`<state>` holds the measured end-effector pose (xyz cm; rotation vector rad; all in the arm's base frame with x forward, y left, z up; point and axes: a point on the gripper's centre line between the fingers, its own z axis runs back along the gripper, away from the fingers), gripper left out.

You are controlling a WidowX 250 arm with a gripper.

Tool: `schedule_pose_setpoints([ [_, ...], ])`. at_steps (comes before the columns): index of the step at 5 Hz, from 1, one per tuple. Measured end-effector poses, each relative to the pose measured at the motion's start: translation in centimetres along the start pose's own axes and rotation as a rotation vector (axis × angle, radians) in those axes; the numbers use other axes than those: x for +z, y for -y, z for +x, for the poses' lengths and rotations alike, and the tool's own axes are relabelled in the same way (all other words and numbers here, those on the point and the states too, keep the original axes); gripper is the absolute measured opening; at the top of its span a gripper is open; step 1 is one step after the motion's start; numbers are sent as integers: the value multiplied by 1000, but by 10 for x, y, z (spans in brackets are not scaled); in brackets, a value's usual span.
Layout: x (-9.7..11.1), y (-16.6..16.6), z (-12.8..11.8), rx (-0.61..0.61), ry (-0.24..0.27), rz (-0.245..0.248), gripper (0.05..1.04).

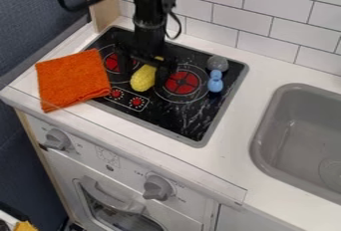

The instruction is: Move corn to in between the cooker.

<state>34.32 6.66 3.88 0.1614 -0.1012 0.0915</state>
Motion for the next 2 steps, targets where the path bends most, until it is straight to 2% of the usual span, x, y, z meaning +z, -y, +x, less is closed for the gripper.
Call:
schedule_pose_setpoints([
  [1, 9, 1, -2, 12, -5, -30, 1001],
  [2, 29, -9, 3, 45, 38, -55, 1001],
])
